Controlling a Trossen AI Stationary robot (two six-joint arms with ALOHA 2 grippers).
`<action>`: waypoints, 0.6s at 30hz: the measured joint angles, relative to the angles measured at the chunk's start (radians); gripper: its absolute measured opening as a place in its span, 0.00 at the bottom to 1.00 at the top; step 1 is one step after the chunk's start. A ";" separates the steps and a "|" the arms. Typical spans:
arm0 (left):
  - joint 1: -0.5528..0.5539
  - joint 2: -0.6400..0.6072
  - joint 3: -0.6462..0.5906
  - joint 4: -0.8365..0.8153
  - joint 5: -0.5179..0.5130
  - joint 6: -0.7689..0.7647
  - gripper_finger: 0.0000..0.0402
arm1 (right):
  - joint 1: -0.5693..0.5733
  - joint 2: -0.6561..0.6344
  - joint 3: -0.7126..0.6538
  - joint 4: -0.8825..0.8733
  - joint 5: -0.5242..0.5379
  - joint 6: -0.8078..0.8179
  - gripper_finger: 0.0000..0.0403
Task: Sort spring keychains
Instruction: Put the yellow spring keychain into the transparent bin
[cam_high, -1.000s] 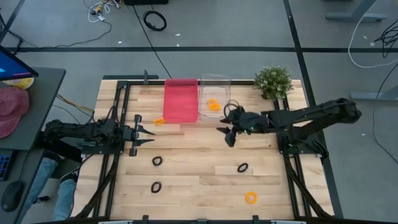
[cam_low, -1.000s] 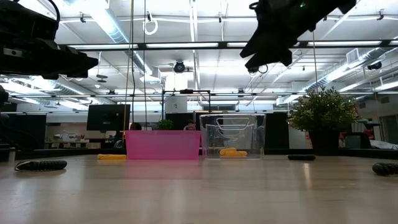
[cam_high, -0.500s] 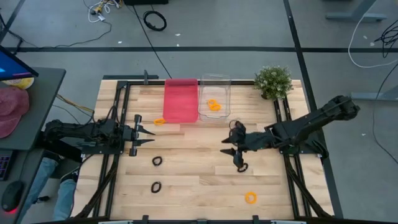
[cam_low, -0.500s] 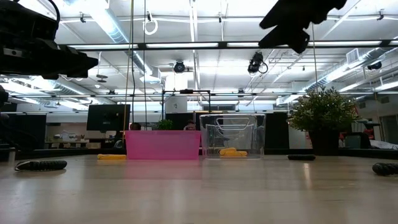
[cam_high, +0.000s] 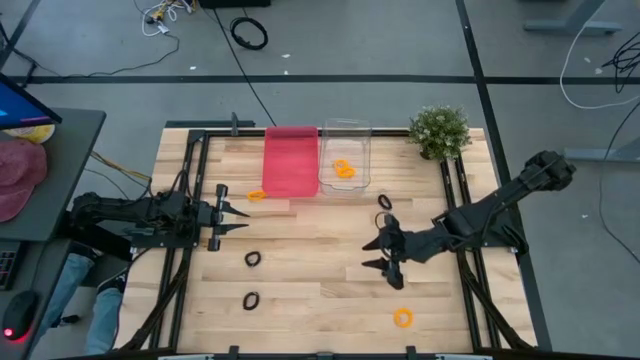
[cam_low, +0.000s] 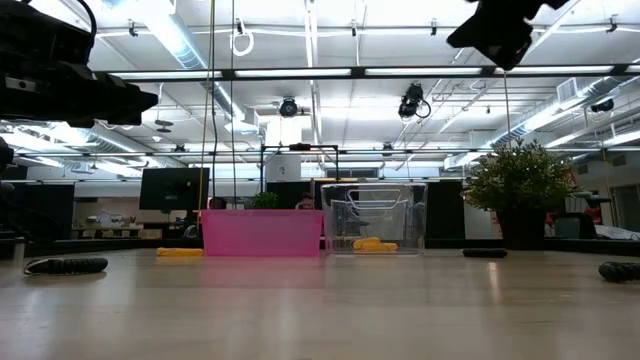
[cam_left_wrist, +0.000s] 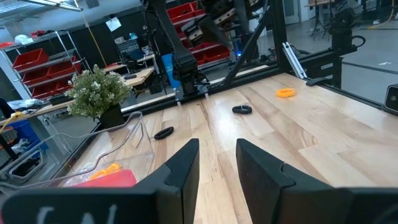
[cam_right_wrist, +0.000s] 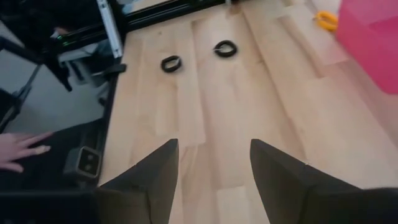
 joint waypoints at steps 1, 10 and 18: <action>0.000 0.000 0.000 0.000 0.000 0.000 0.28 | 0.010 0.000 0.000 0.000 0.000 0.000 0.50; 0.000 0.000 0.000 0.000 0.000 0.000 0.28 | 0.077 0.000 0.000 0.021 0.001 0.007 0.50; 0.000 0.000 0.000 0.000 0.000 0.000 0.28 | 0.128 0.036 -0.001 0.039 0.033 0.038 0.50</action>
